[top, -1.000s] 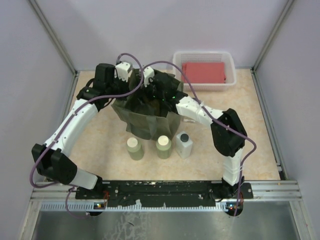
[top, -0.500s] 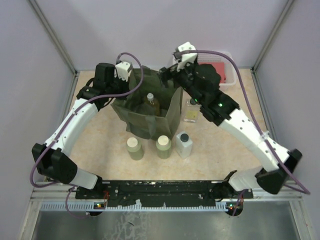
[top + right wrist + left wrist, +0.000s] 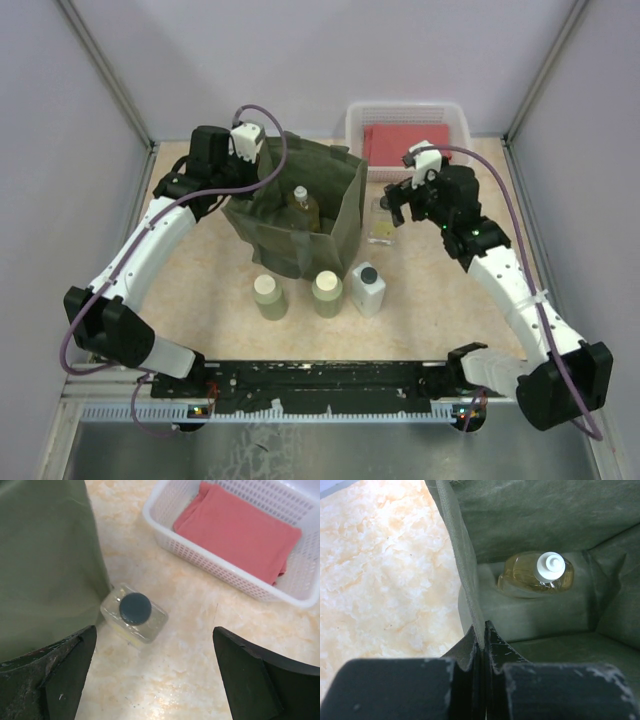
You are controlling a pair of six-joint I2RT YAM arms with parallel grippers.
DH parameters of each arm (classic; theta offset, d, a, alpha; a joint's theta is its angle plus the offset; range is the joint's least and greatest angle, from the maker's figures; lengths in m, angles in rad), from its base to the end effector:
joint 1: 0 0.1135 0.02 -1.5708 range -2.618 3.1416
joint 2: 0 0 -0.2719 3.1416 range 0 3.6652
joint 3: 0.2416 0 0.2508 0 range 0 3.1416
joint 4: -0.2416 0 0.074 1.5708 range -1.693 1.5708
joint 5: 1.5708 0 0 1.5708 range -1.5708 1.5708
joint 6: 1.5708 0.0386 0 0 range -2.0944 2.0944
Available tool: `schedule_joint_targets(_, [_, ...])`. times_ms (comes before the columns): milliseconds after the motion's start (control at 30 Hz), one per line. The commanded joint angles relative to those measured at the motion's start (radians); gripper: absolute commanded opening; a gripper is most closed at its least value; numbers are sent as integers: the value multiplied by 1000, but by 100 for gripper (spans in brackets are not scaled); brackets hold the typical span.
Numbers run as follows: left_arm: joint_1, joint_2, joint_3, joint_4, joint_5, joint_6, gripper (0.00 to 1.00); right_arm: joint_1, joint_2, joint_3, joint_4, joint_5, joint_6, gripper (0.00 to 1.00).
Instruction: Place the personal care products into the canvas bag
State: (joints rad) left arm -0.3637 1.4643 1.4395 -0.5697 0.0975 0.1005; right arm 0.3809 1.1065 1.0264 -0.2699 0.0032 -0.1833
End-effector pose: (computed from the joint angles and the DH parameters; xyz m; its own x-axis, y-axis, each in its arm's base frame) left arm 0.3063 -0.1206 0.3748 -0.4777 0.2887 -0.8297 0.4798 0.8769 0.0289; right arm 0.2336 0.0934 0.3583 -0.2457 -0.2947 -0.9234 -0.4208 0.8906 -0.1723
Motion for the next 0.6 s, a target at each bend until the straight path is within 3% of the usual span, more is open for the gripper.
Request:
schedule_joint_targets(0, [0, -11, -4, -2, 8, -16, 0, -174, 27, -4, 125, -368, -42, 99])
schedule_joint_targets(367, [0, -13, 1, -12, -3, -13, 0, -212, 261, 36, 76, -627, -133, 99])
schedule_joint_targets(567, [0, -11, 1, -9, -4, -11, 0, -213, 313, -11, 160, -622, -135, 99])
